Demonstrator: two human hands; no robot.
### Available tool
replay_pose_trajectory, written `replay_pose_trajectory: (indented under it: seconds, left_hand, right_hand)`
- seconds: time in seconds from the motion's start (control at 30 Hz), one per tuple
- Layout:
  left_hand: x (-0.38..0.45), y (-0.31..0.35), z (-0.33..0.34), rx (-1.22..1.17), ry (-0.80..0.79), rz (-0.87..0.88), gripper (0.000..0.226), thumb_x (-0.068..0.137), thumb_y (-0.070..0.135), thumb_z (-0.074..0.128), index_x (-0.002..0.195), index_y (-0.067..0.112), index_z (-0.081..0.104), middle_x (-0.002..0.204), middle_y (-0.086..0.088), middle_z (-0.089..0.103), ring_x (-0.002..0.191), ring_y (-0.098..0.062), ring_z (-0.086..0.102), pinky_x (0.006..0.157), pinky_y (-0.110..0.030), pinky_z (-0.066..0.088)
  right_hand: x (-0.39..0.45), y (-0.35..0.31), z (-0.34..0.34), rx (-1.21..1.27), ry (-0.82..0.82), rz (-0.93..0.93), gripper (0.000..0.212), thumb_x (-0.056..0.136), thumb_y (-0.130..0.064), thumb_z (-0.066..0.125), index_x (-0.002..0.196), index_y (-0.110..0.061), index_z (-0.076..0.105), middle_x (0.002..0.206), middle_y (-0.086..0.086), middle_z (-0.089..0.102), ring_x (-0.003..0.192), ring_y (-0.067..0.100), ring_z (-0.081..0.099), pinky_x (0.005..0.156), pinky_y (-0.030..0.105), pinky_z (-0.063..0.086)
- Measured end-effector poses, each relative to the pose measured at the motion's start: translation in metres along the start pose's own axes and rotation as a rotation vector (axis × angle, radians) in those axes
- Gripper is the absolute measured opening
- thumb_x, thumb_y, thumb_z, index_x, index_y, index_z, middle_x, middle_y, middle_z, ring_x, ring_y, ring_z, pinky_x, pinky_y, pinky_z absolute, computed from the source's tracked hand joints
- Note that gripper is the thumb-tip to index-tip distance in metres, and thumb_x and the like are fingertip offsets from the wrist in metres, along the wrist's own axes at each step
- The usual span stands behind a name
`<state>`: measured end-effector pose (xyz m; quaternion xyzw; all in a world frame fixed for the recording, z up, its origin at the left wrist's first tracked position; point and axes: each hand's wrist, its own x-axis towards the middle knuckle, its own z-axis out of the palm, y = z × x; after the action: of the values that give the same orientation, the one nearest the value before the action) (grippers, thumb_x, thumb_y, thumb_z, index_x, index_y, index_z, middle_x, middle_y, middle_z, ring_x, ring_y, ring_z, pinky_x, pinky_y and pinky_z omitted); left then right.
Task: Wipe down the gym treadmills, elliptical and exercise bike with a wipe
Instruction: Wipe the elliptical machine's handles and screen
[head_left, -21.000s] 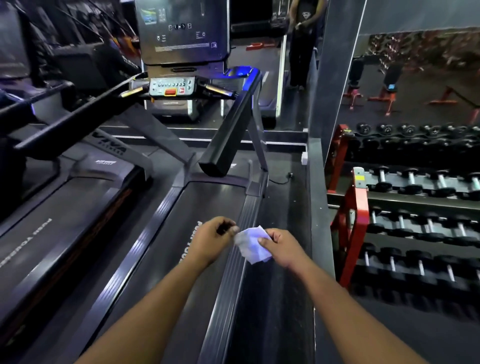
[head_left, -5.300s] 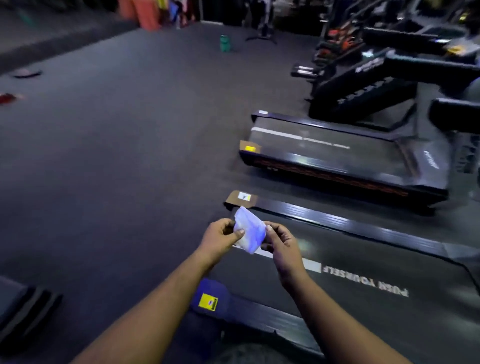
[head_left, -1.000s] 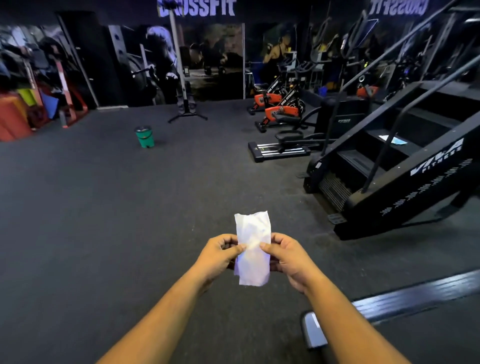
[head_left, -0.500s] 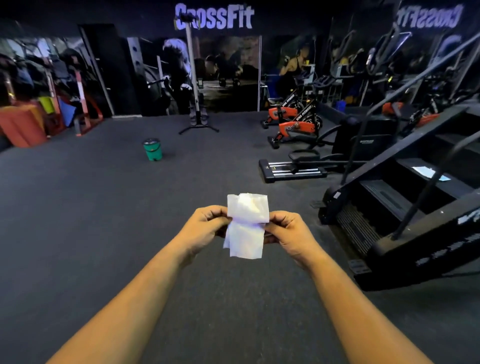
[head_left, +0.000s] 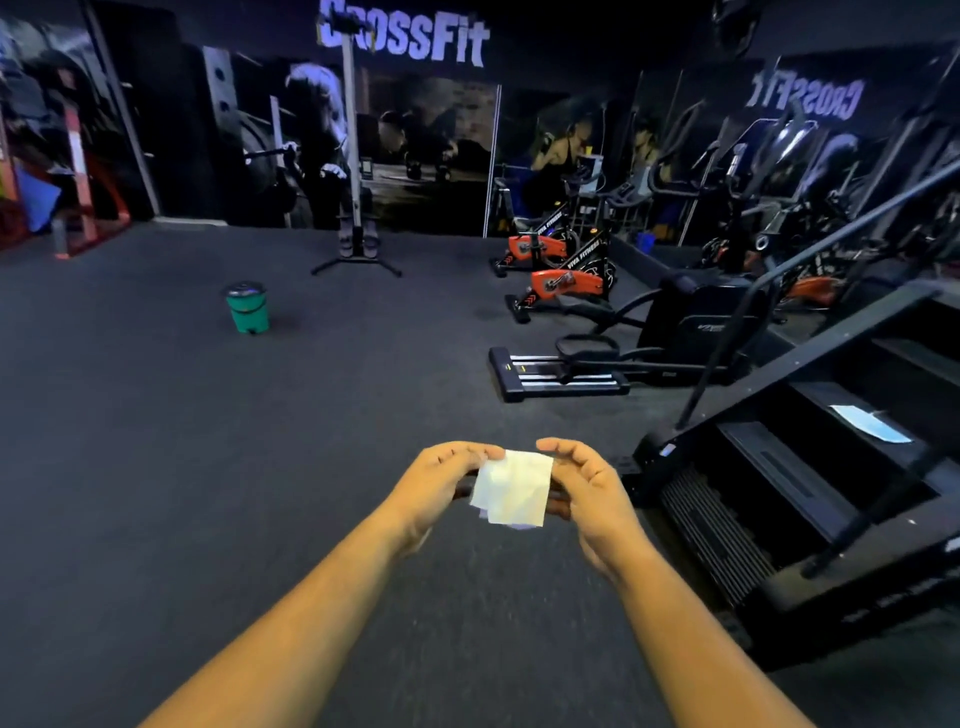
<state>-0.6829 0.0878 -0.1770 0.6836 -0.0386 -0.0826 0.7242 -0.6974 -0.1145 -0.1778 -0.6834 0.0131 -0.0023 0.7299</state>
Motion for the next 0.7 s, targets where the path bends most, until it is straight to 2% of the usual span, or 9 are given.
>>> replay_pose_trajectory:
  seconds: [0.07,0.1,0.17,0.27,0.4,0.47,0.57,0.7]
  left_hand:
    - [0.037,-0.001,-0.004,0.007,-0.024,0.027,0.019,0.098,0.009,0.064,0.107,0.017,0.078,0.110,-0.003,0.077,0.100,-0.019,0.071,0.088,-0.036,0.057]
    - [0.051,-0.002,-0.005,0.013,-0.035,0.039,0.020,0.095,0.009,0.068,0.110,0.019,0.077,0.111,-0.003,0.076,0.101,-0.018,0.071,0.089,-0.037,0.058]
    - [0.089,-0.004,-0.006,0.036,-0.048,0.063,0.027,0.092,0.005,0.072,0.113,0.022,0.076,0.113,-0.002,0.075,0.105,-0.019,0.071,0.090,-0.039,0.059]
    - [0.151,-0.007,-0.005,0.044,-0.046,0.085,0.035,0.089,0.000,0.073,0.113,0.025,0.076,0.116,-0.004,0.073,0.107,-0.022,0.070,0.092,-0.042,0.060]
    - [0.230,-0.012,0.002,0.043,-0.018,0.094,0.044,0.089,0.000,0.074,0.123,0.027,0.068,0.120,-0.006,0.070,0.109,-0.025,0.069,0.089,-0.042,0.060]
    - [0.272,-0.013,0.010,0.014,0.003,0.037,0.046,0.090,0.005,0.076,0.128,0.024,0.060,0.120,-0.005,0.071,0.108,-0.023,0.070,0.087,-0.040,0.060]
    - [0.326,-0.009,0.017,0.037,-0.044,-0.077,0.040,0.094,0.019,0.074,0.129,0.017,0.057,0.117,-0.005,0.074,0.103,-0.024,0.073,0.083,-0.042,0.062]
    - [0.396,-0.002,0.016,0.120,-0.031,-0.083,0.019,0.098,0.022,0.068,0.111,0.008,0.068,0.101,-0.011,0.077,0.082,-0.020,0.071,0.067,-0.030,0.058]
  right_hand:
    - [0.036,0.004,0.001,0.102,0.033,0.049,0.022,0.104,-0.029,0.052,0.120,-0.019,0.063,0.104,0.012,0.073,0.089,0.024,0.072,0.070,0.041,0.058]
    - [0.050,0.006,0.000,0.121,0.028,0.086,0.031,0.101,-0.040,0.052,0.122,-0.020,0.062,0.107,0.012,0.074,0.091,0.025,0.072,0.073,0.043,0.058]
    - [0.082,0.012,-0.002,0.070,-0.025,0.141,0.037,0.099,-0.047,0.052,0.122,-0.020,0.061,0.110,0.010,0.075,0.095,0.026,0.073,0.080,0.044,0.059]
    - [0.132,0.019,-0.009,0.028,-0.088,0.161,0.027,0.101,-0.031,0.059,0.125,-0.017,0.061,0.111,0.010,0.076,0.098,0.025,0.074,0.079,0.036,0.059]
    - [0.212,0.026,-0.023,0.090,-0.013,0.128,0.026,0.097,-0.016,0.065,0.121,-0.006,0.064,0.109,0.014,0.076,0.095,0.027,0.074,0.072,0.034,0.058]
    - [0.256,0.027,-0.034,0.149,0.032,0.126,0.020,0.097,-0.012,0.065,0.116,-0.006,0.065,0.108,0.016,0.075,0.094,0.028,0.074,0.069,0.035,0.059]
    - [0.316,0.025,-0.047,0.182,0.057,0.135,0.016,0.097,-0.011,0.065,0.113,-0.009,0.066,0.108,0.014,0.076,0.096,0.029,0.074,0.071,0.037,0.059]
    - [0.396,0.023,-0.058,0.204,0.093,0.136,0.017,0.097,-0.012,0.064,0.114,-0.012,0.067,0.108,0.013,0.076,0.094,0.030,0.073,0.068,0.037,0.057]
